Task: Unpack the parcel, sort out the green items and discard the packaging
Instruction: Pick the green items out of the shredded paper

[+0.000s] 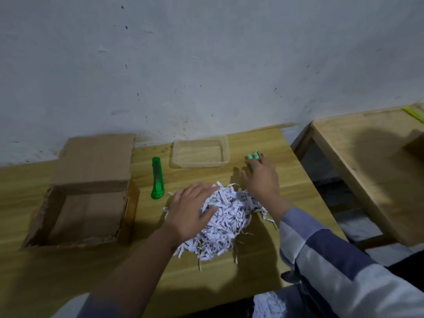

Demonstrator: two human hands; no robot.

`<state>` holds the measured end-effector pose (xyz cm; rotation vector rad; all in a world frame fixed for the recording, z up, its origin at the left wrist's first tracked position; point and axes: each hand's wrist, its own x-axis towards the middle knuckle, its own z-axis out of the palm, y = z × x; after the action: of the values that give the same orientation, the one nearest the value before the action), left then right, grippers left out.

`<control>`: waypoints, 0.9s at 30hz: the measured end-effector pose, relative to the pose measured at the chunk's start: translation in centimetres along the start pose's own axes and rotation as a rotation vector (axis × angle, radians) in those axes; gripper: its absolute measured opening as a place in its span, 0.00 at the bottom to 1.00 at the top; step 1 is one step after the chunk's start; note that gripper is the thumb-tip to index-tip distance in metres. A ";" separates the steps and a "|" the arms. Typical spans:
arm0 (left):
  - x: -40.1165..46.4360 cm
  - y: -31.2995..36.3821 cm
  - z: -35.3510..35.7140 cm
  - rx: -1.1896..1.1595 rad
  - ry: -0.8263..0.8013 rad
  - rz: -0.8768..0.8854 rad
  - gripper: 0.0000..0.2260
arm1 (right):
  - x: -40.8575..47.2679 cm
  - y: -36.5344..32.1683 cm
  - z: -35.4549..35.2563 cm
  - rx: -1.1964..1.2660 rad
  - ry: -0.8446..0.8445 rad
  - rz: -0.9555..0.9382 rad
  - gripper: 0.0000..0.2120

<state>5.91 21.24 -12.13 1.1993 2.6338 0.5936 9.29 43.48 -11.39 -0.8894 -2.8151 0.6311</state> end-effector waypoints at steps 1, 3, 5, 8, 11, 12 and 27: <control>-0.2 -0.2 -0.2 -0.007 0.043 -0.020 0.25 | -0.9 -0.6 0.2 0.032 -0.003 -0.070 0.15; -0.8 -0.9 -0.4 0.019 0.117 -0.066 0.23 | -3.0 -2.1 0.7 0.103 -0.041 -0.205 0.11; -1.7 -1.5 -0.4 0.042 0.113 -0.147 0.22 | -5.0 -3.7 1.3 0.185 -0.116 -0.334 0.08; -3.1 -2.2 0.1 0.054 0.003 -0.246 0.25 | -7.1 -5.0 2.4 0.139 -0.222 -0.497 0.07; -4.3 -3.0 0.4 0.072 -0.026 -0.253 0.24 | -7.5 -4.1 2.4 -0.014 -0.209 -0.502 0.07; -4.6 -3.1 0.5 0.069 -0.036 -0.258 0.24 | -7.4 -3.6 2.1 -0.031 -0.193 -0.474 0.07; -3.7 -1.7 0.1 0.263 -0.130 -0.246 0.29 | -5.0 -5.9 1.8 -0.200 -0.257 -0.480 0.15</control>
<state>7.17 17.46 -12.94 0.9153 2.7480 0.1246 9.91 35.66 -10.44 -0.1331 -3.1884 0.4216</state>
